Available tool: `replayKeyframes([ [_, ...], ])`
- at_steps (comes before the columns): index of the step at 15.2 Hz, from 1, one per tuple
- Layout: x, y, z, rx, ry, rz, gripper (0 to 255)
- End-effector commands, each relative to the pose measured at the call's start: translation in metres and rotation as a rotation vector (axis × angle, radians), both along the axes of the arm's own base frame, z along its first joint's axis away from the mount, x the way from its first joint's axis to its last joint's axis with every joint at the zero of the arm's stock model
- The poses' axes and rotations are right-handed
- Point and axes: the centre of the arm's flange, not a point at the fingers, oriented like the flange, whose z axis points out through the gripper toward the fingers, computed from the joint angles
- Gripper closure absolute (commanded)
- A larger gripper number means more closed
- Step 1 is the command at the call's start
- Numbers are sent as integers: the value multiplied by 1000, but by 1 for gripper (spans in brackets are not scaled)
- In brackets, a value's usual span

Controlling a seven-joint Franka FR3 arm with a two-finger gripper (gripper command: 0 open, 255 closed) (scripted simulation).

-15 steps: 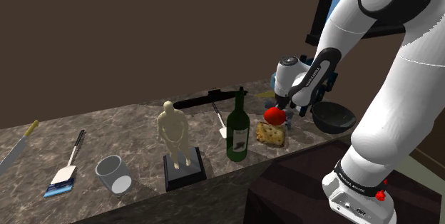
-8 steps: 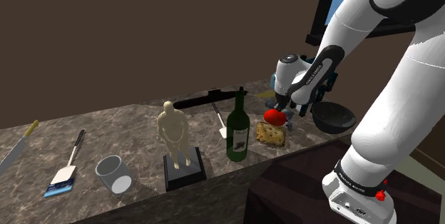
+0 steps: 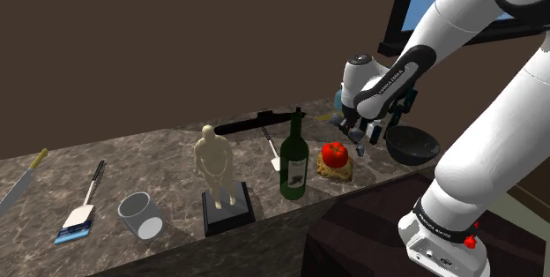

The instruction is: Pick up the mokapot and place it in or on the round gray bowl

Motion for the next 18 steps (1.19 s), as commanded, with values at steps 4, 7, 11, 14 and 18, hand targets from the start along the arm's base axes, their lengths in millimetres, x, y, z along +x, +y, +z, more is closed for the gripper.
replayKeyframes([
  [4,-1,0,26,0,0,0,255],
  [7,-1,0,42,0,0,0,255],
  [11,-1,0,63,0,0,0,255],
  [14,-1,0,79,0,0,0,255],
  [18,-1,0,100,0,0,0,255],
])
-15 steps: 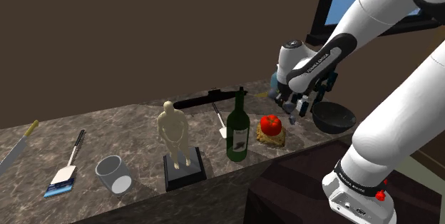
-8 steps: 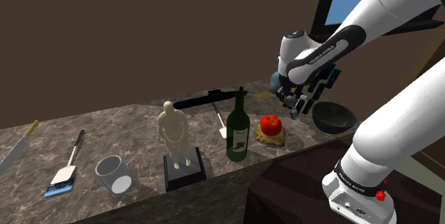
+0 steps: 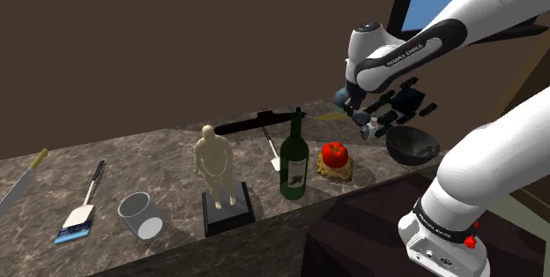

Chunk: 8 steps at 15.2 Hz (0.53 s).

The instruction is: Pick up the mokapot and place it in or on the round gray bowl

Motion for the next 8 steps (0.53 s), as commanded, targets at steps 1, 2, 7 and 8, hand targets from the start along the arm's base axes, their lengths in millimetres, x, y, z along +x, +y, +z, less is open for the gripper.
replayKeyframes([
  [1,-1,-1,11,0,0,0,255],
  [2,-1,-1,15,0,0,0,255],
  [7,-57,-35,14,0,0,0,255],
  [8,-69,-42,13,0,0,0,255],
])
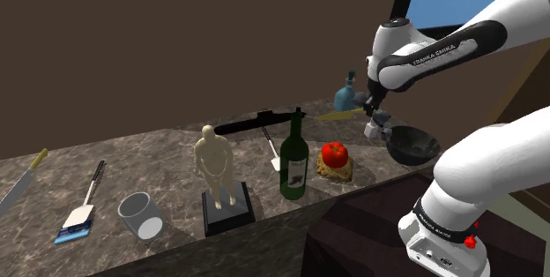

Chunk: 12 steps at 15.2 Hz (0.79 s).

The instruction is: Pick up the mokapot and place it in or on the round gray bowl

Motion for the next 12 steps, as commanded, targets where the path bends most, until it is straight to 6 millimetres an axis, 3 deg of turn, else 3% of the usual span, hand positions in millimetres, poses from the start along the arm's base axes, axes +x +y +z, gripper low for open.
replayKeyframes([
  [1,-21,-11,-1,0,-1,2,255],
  [12,-147,-86,-5,0,-1,2,255],
])
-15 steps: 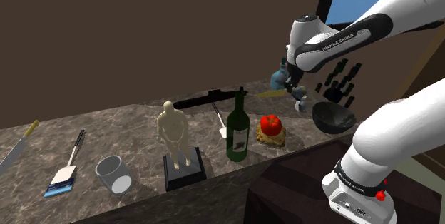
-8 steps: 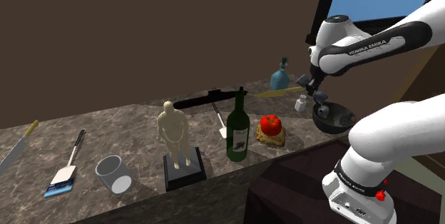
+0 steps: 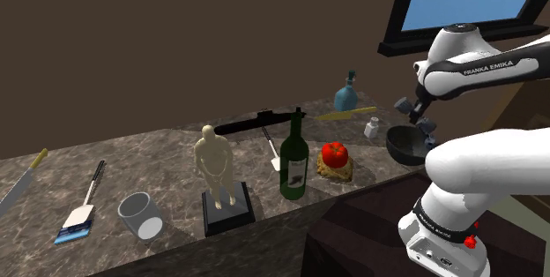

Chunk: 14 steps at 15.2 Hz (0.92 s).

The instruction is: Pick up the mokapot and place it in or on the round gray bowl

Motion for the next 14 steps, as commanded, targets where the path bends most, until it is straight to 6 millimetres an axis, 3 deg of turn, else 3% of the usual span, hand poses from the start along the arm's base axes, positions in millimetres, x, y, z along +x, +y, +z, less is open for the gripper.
replayKeyframes([
  [1,-15,-6,-5,-1,0,3,255],
  [12,-15,-6,-63,-1,0,3,255],
  [14,-15,-6,-64,-1,0,3,255],
])
